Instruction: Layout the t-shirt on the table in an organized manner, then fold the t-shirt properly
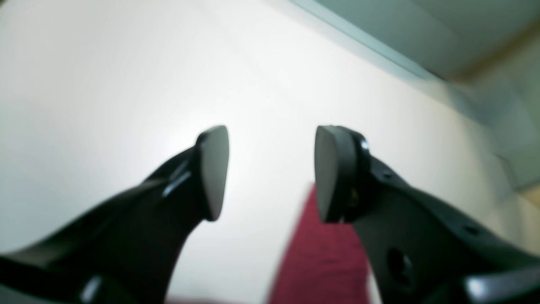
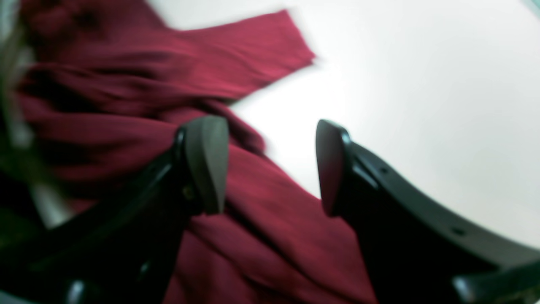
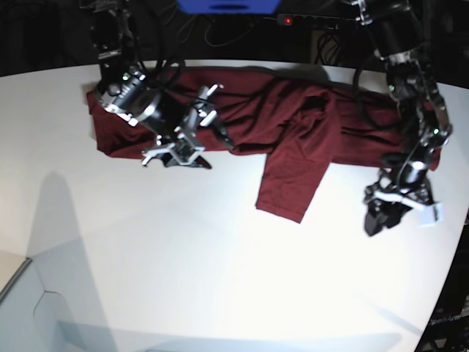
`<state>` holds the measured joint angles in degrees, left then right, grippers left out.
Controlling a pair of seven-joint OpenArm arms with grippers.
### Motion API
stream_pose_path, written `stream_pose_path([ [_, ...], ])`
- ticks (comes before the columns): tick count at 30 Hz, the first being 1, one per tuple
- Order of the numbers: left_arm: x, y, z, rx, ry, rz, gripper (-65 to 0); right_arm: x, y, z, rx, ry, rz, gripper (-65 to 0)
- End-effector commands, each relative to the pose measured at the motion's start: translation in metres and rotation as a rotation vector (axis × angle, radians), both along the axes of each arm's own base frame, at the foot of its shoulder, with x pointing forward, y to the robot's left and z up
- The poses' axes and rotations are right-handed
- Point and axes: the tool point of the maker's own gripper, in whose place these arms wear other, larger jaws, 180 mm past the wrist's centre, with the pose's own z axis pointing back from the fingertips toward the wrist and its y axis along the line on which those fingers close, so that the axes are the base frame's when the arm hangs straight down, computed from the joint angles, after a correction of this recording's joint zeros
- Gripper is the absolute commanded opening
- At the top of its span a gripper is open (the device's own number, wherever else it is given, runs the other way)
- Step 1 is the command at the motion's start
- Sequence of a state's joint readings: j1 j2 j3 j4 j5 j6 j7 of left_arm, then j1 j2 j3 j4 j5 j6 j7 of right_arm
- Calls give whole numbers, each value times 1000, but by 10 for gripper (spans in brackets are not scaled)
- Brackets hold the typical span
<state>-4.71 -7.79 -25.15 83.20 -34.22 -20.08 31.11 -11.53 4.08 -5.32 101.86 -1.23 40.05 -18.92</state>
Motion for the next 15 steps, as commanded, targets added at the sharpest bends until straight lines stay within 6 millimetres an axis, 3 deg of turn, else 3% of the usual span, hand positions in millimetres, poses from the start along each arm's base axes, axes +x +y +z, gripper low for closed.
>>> stream_pose_path([
  [1, 9, -10, 2, -14, -7, -15, -331, 5, -5, 12, 31, -39, -20, -314],
  [6, 35, -78, -26, -15, 103, -159, -331, 16, -51, 12, -3, -49, -144, -314],
  [10, 35, -106, -47, 5, 172, -225, -330, 19, -68, 16, -16, -61, -190, -314],
  [15, 33, -134, -50, 63, 180, -312, -330, 21, -75, 20, -20, -72, -211, -314],
])
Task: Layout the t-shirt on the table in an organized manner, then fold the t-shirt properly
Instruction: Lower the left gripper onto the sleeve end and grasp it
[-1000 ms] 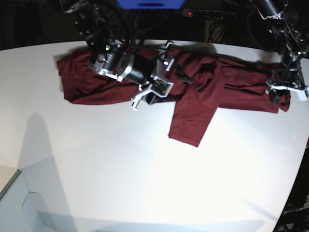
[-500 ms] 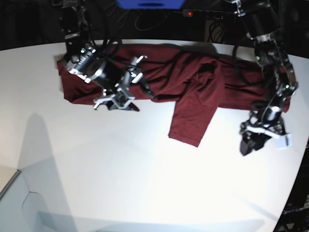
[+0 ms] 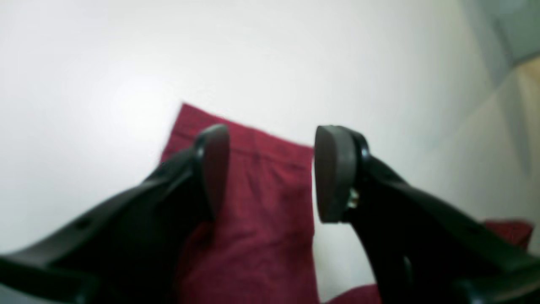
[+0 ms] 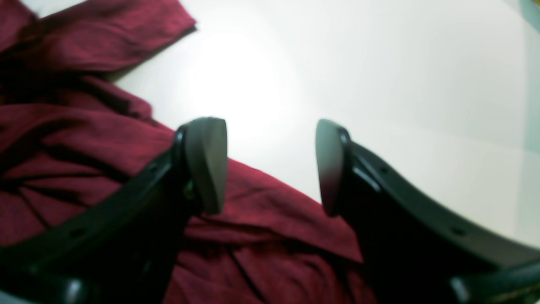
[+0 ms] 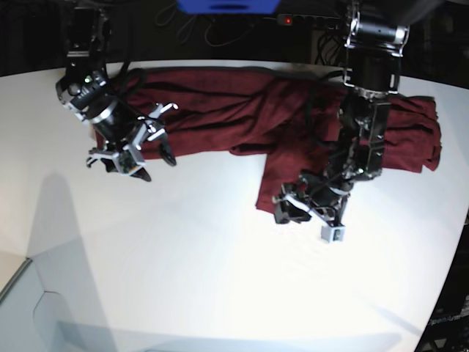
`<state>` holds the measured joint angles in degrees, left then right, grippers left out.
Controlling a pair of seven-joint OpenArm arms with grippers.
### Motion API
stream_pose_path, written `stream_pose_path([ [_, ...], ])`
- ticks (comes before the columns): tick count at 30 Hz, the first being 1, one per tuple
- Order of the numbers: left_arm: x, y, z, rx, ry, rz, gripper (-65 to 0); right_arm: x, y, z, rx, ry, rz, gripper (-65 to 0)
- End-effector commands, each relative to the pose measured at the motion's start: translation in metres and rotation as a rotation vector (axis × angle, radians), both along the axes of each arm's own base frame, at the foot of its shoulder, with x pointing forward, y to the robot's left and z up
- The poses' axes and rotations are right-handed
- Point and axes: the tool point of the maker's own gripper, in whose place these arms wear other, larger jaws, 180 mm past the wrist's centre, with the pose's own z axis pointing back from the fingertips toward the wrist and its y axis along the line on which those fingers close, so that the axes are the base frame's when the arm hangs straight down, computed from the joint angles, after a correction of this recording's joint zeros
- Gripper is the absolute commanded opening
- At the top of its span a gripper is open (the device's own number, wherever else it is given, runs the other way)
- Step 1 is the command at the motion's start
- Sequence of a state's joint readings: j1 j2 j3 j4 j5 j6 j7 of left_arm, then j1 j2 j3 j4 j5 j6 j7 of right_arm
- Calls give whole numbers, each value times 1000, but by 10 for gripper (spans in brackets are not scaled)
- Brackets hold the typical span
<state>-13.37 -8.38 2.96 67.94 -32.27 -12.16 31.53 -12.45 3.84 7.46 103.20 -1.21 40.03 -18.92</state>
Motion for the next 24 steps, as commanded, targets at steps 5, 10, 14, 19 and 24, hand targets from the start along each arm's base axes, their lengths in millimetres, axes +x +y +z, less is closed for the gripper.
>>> stream_pose_path([
  [5, 14, -10, 14, 119, -80, -44, -330, 5, 5, 17, 29, -57, 11, -314],
  [10, 11, -4, 5, 219, -78, -60, -330, 5, 5, 17, 29, -57, 9, -314],
  [14, 5, 0, -16, 241, -25, -60, -330, 5, 5, 17, 29, -57, 9, -314],
  [19, -6, 6, -46, 247, 61, -57, -330, 5, 5, 17, 29, -57, 9, -314],
  [24, -8, 7, -49, 251, 71, -62, -366, 5, 5, 17, 29, -56, 9, -314],
])
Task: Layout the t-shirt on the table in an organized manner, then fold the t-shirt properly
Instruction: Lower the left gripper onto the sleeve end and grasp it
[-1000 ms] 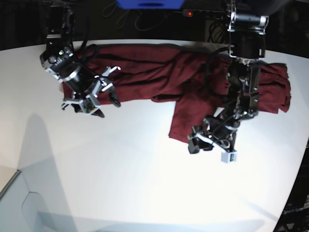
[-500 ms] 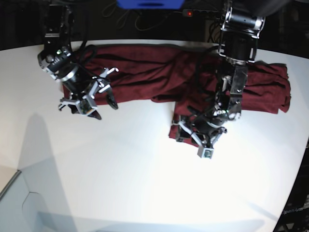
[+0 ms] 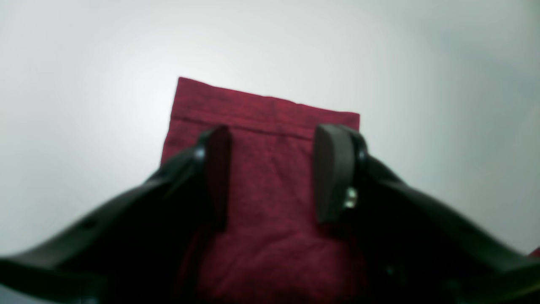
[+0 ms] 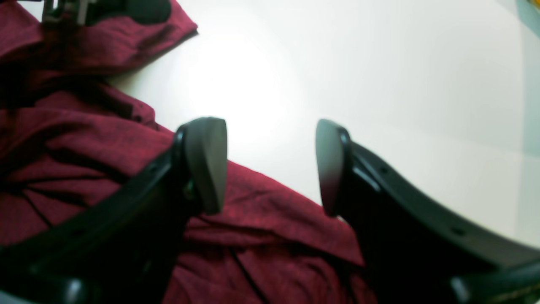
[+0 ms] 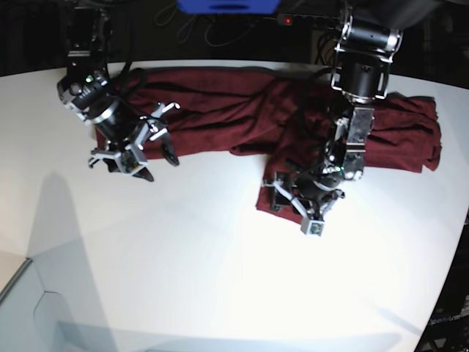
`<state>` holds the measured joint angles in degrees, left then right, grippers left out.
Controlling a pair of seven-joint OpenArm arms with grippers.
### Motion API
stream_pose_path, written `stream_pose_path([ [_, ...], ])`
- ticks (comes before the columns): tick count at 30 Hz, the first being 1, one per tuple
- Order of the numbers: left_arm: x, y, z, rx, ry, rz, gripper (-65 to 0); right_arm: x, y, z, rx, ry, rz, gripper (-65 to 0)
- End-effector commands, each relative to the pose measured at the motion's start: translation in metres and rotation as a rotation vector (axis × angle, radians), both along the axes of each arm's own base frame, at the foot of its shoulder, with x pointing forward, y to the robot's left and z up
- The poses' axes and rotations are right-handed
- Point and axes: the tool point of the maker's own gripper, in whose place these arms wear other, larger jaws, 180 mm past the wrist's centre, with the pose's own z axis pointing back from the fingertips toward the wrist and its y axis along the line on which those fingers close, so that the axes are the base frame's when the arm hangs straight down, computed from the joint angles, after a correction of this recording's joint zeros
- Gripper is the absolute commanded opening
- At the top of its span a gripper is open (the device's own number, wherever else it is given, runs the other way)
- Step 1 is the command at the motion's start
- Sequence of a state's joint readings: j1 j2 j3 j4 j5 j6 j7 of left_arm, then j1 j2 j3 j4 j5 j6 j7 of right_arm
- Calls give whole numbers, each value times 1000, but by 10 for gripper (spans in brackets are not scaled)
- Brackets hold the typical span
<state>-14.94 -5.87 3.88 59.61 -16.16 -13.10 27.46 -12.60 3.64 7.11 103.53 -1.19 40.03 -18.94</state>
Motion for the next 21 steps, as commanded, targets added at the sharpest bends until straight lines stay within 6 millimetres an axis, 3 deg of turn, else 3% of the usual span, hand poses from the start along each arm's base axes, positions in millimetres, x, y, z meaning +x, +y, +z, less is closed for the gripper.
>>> stream_pose_path([
  [1, -4, 5, -6, 24, 46, -2, -406, 5, 2, 16, 25, -53, 4, -314],
  [5, -4, 6, -6, 26, 48, -1, -650, 5, 2, 16, 25, -53, 4, -314],
  [11, 0, 9, 1, 16, 29, 11, -650, 5, 2, 16, 25, -53, 4, -314],
  [16, 27, 45, 66, -37, -151, 140, -650, 5, 2, 16, 25, -53, 4, -314],
  [21, 28, 81, 118, -40, -278, 229, -650, 5, 1, 15, 25, -52, 2, -314],
])
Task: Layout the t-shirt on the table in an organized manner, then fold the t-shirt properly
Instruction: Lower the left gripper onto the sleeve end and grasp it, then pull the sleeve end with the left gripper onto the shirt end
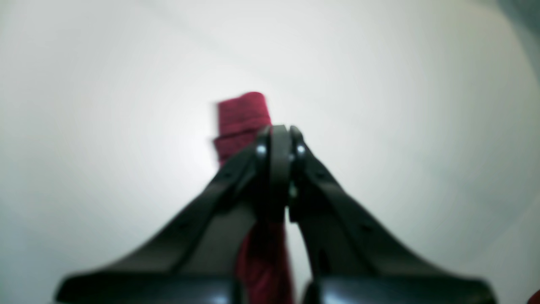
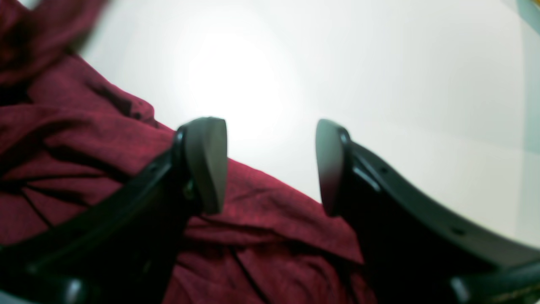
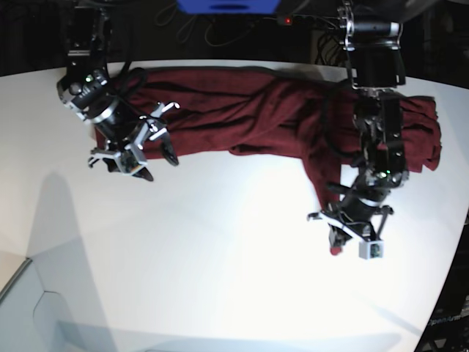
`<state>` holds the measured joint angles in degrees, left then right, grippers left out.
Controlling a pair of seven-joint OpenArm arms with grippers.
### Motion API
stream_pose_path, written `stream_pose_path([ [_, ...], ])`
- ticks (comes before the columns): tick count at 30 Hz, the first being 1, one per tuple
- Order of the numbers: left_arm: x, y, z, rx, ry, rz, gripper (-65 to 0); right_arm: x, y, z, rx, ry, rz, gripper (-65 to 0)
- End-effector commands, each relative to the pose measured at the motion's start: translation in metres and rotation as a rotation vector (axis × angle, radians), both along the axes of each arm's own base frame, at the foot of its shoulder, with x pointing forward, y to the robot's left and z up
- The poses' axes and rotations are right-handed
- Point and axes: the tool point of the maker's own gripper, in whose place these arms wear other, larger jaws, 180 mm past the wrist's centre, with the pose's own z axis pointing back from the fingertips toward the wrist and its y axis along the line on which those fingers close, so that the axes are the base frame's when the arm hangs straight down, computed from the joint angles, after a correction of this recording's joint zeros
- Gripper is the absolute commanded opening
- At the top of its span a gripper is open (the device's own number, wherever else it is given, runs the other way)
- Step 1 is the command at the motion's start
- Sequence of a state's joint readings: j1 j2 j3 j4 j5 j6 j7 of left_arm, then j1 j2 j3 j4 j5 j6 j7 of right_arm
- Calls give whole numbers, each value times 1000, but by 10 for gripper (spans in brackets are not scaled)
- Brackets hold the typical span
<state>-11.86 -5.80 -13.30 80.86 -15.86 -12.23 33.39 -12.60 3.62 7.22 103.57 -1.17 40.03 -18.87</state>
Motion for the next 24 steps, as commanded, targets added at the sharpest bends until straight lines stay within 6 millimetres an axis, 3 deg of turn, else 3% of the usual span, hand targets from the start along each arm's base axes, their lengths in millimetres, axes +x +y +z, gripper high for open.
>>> stream_pose_path([
  [1, 2, 8, 17, 0, -29, 12, -650, 2, 2, 12, 24, -42, 4, -314],
  [5, -13, 47, 35, 9, -20, 98, -650, 0, 3, 10, 26, -34, 6, -314],
  [10, -49, 84, 42, 41, -12, 196, -650, -2, 4, 8, 28, -28, 7, -314],
  [18, -111, 141, 40, 104, 14, 356, -650, -2, 6, 8, 35, -25, 7, -314],
  [24, -140, 186, 41, 118, 23, 490, -650, -2, 13, 9, 65, -26, -2, -314],
])
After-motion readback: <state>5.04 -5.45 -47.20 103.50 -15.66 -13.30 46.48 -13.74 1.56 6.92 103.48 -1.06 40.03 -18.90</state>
